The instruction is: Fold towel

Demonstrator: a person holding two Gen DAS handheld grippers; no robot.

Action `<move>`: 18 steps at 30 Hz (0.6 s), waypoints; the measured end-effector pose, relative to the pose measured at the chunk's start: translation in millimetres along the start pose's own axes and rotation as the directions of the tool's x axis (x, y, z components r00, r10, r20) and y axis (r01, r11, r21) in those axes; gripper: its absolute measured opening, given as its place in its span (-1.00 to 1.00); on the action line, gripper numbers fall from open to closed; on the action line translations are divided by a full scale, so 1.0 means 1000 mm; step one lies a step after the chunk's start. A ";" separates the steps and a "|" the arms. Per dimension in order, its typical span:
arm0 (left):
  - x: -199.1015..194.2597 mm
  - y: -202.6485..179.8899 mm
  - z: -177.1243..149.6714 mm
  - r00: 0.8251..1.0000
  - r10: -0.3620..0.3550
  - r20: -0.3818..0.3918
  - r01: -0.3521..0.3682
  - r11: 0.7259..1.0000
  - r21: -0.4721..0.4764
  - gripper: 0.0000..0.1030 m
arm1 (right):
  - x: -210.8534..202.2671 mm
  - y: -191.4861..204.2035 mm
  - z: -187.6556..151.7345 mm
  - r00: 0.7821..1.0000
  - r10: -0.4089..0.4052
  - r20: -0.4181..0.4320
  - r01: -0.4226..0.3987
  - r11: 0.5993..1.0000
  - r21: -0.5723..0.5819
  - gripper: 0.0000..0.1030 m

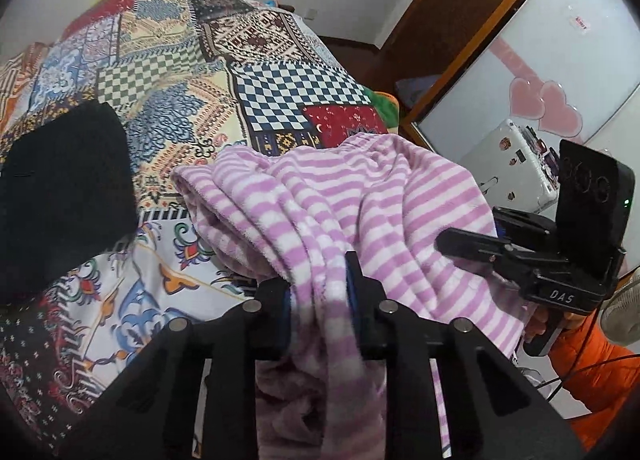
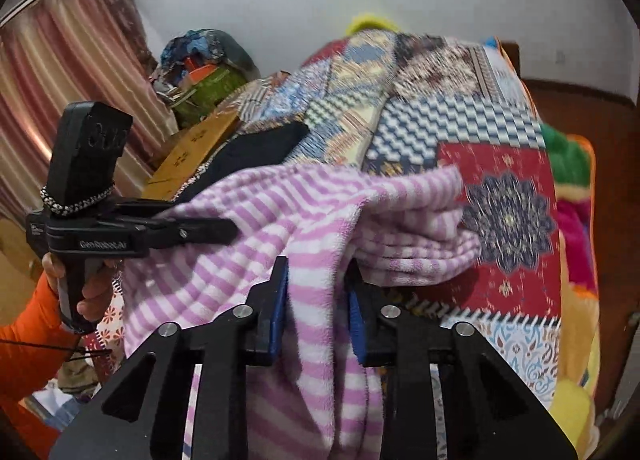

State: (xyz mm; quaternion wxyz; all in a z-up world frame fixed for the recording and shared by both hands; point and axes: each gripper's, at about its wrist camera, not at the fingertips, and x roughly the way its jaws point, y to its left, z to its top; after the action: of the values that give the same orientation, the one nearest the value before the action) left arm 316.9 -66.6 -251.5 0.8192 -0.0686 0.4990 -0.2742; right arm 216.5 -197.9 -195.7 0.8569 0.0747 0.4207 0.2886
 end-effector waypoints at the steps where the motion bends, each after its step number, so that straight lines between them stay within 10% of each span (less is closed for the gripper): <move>1: -0.003 0.001 -0.001 1.000 0.001 0.003 -0.001 1.000 -0.004 -0.58 | -0.001 0.004 0.001 1.000 0.001 0.003 -0.001 1.000 -0.009 -0.60; 13: -0.043 0.053 -0.054 0.999 0.039 -0.012 -0.040 0.991 -0.127 -0.57 | 0.033 0.035 -0.008 0.993 0.070 -0.096 -0.071 0.997 -0.013 -0.54; 18: -0.036 0.070 -0.072 0.995 0.062 -0.077 -0.074 0.985 -0.158 0.11 | 0.046 0.025 -0.015 0.982 0.075 -0.174 -0.065 0.996 0.060 -0.11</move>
State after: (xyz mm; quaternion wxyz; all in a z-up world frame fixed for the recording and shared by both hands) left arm 269.0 22.7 -285.8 0.8014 -0.1075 0.5508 -0.2071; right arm 215.8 -153.4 -227.0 0.8033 0.0867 0.4994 0.3126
